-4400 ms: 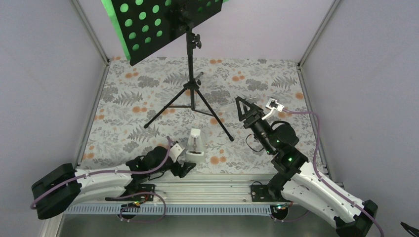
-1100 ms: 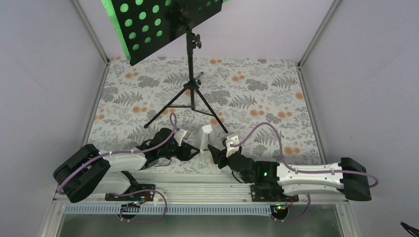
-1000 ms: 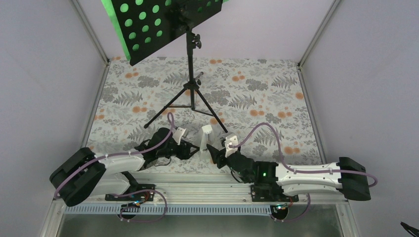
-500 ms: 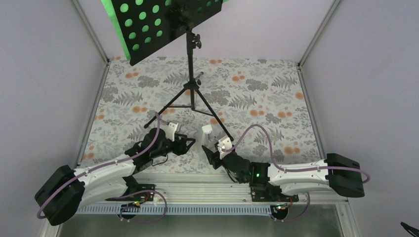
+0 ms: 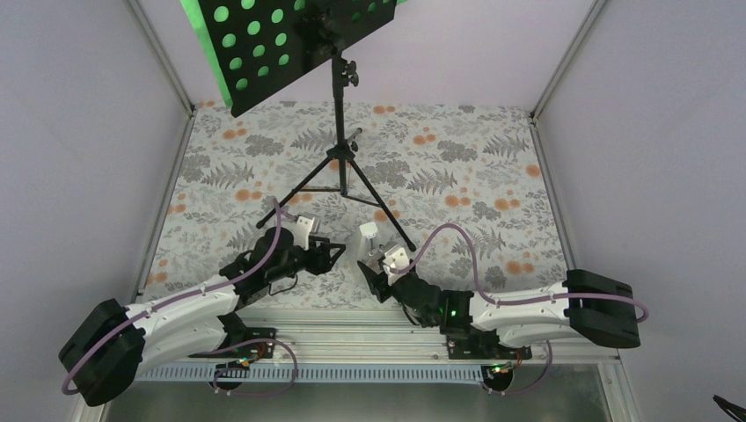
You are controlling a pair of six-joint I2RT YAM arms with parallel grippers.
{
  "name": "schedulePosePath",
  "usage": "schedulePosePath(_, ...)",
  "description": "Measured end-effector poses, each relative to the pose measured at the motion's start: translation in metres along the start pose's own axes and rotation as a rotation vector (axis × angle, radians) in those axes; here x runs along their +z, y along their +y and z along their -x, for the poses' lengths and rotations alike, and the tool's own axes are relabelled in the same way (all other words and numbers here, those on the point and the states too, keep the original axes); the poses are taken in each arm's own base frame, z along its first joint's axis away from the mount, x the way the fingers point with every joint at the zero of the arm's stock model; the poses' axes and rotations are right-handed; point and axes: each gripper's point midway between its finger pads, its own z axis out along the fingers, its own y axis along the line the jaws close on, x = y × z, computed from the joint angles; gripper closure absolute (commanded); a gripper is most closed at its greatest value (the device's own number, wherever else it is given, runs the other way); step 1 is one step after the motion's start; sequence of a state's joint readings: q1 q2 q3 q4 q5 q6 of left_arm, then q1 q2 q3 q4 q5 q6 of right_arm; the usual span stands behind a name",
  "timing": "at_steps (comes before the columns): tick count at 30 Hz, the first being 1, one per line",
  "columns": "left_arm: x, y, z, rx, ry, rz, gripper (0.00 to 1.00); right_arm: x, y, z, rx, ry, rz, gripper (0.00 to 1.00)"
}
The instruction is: Pack up the instrument practice props
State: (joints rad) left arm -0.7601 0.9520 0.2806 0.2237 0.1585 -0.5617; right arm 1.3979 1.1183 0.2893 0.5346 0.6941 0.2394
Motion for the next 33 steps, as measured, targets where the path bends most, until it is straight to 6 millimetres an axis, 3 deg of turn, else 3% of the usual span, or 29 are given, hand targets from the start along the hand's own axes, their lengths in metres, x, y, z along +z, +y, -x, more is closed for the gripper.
schedulePosePath(33, -0.003, 0.002, 0.002, 0.002, -0.004, 0.021, 0.4, 0.007, -0.011, -0.002, 0.031, -0.025, -0.069, 0.53)
